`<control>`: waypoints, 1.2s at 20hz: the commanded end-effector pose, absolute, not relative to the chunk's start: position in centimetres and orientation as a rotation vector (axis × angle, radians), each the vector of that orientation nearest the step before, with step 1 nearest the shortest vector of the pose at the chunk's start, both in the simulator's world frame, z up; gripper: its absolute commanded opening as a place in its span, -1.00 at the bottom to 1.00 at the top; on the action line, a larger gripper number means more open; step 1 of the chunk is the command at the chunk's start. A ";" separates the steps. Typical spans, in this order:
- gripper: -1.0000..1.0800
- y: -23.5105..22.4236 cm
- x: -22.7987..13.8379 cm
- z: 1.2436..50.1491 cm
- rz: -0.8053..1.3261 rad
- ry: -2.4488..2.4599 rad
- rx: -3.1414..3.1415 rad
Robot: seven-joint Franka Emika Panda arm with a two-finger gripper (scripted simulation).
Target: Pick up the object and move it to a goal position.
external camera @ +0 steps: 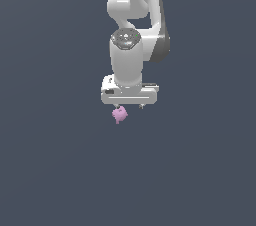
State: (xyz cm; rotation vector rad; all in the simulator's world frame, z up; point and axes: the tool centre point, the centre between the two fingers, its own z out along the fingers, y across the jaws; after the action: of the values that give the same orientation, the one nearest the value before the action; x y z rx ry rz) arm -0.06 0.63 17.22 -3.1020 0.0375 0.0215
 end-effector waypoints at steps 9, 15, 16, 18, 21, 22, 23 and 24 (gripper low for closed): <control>0.92 0.4 -0.1 17.1 0.016 0.020 -3.100; 0.92 -0.4 -0.6 15.9 0.012 -0.087 -3.106; 0.92 -0.5 -0.7 15.7 0.011 -0.112 -3.107; 0.92 -0.9 -0.9 15.1 0.009 -0.167 -3.108; 0.92 -1.5 -1.4 14.1 0.007 -0.266 -3.108; 0.92 -1.7 -1.6 13.7 0.006 -0.303 -3.106; 0.92 -2.0 -1.8 13.3 0.005 -0.342 -3.104; 0.92 -2.2 -2.0 12.9 0.005 -0.381 -3.102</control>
State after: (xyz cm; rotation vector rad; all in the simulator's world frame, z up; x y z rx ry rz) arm -1.68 -1.85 13.49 -3.1053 -0.3230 0.0054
